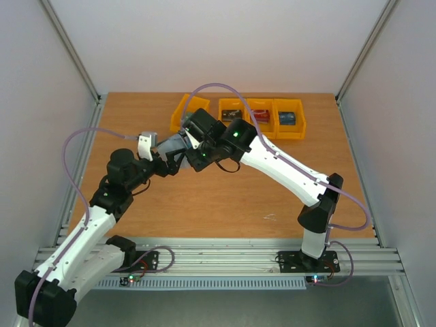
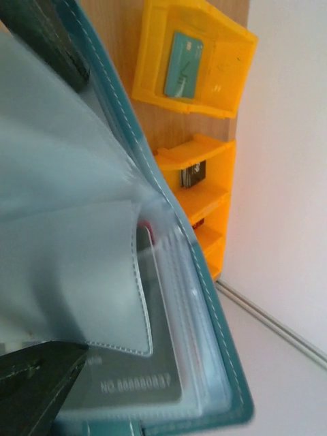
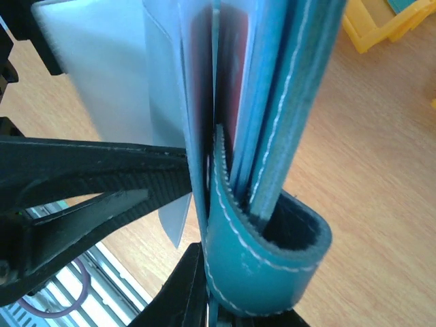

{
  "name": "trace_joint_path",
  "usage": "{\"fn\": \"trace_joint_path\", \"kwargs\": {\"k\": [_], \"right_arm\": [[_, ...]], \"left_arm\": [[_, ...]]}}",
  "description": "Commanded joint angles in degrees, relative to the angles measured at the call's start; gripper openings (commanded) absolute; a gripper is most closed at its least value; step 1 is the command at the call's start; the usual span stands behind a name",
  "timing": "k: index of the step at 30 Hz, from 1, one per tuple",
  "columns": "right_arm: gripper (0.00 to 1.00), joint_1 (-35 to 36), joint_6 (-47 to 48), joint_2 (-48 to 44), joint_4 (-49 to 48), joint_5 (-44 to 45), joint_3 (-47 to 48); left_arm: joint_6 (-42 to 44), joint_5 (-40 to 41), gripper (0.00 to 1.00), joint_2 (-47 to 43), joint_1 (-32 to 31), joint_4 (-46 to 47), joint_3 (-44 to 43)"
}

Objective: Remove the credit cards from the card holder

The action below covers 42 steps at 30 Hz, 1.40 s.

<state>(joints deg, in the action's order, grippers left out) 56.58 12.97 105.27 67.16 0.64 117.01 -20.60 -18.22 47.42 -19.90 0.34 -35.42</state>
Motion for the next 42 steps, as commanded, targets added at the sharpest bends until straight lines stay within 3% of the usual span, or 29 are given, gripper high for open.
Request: {"fn": "trace_joint_path", "kwargs": {"k": [1,8,17,22,36,42], "right_arm": [[0.01,1.34,1.46,-2.5,-2.62,-2.82,1.89],[0.01,0.45,4.43,-8.17,-6.68,-10.5,-2.03],[0.01,-1.69,8.52,-15.66,-9.49,-21.95,-8.77],[0.01,-3.49,10.01,-20.6,-11.14,-26.95,-12.56],[0.01,-7.98,11.84,-27.04,-10.12,-32.66,-17.83],[0.01,-11.24,12.01,-25.35,-10.09,-36.52,-16.45]], "left_arm": [[-0.52,3.38,0.99,-0.78,0.94,-3.09,1.88],[-4.44,1.51,0.99,-3.0,5.14,-2.03,3.92],[-11.3,-23.75,0.99,-7.28,9.88,14.9,4.7],[-11.45,-30.96,0.99,-8.87,10.41,17.41,5.02],[-9.06,-34.24,0.99,-11.21,10.58,16.67,3.17],[-8.13,-27.34,0.99,-11.43,12.28,14.62,2.66]]}}
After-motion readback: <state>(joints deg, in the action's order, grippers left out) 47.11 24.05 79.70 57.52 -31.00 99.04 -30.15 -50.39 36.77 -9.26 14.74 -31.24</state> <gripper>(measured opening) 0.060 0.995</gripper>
